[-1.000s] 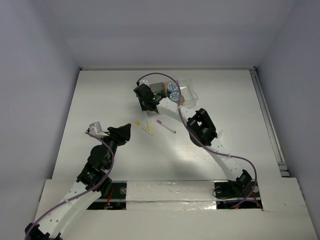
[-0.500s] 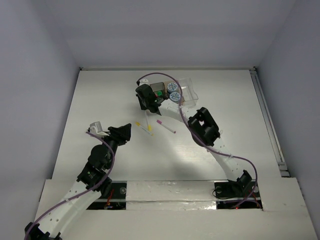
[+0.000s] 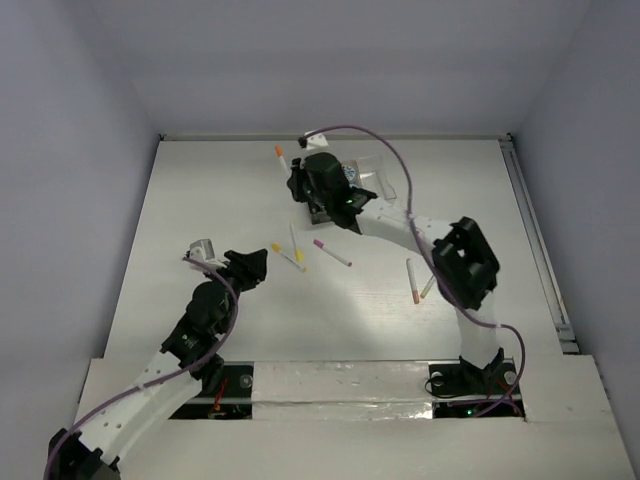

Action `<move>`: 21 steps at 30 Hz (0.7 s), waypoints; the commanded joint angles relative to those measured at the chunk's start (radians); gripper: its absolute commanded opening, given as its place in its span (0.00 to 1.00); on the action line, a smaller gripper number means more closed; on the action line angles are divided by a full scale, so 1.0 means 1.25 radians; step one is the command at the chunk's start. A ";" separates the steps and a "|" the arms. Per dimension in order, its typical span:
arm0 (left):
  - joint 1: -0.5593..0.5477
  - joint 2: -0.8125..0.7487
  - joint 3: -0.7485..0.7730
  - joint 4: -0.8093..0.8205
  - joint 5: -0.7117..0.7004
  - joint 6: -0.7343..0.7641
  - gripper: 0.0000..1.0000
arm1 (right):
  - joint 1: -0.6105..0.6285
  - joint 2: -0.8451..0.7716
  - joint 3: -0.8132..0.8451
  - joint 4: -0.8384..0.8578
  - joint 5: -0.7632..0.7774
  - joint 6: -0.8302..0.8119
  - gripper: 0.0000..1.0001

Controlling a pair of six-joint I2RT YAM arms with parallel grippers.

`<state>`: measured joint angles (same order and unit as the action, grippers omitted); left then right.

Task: Sort the stationery into containers
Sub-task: Pick up the pen from the center of the board, then place the pen in the storage box.

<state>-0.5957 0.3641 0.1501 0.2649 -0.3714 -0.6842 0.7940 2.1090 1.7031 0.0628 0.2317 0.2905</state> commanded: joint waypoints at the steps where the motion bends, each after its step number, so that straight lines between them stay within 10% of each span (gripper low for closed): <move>1: 0.000 0.082 -0.004 0.074 0.011 -0.028 0.47 | -0.049 -0.144 -0.142 0.076 0.000 0.003 0.00; 10: 0.000 0.388 0.085 0.080 0.041 -0.123 0.48 | -0.306 -0.437 -0.425 -0.098 -0.162 0.030 0.00; 21: 0.000 0.510 0.145 0.103 0.041 -0.122 0.48 | -0.406 -0.320 -0.342 -0.174 -0.329 -0.052 0.00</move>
<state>-0.5957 0.9813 0.2687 0.3519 -0.3111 -0.8371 0.3004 1.6726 1.2087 -0.1333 -0.0998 0.2695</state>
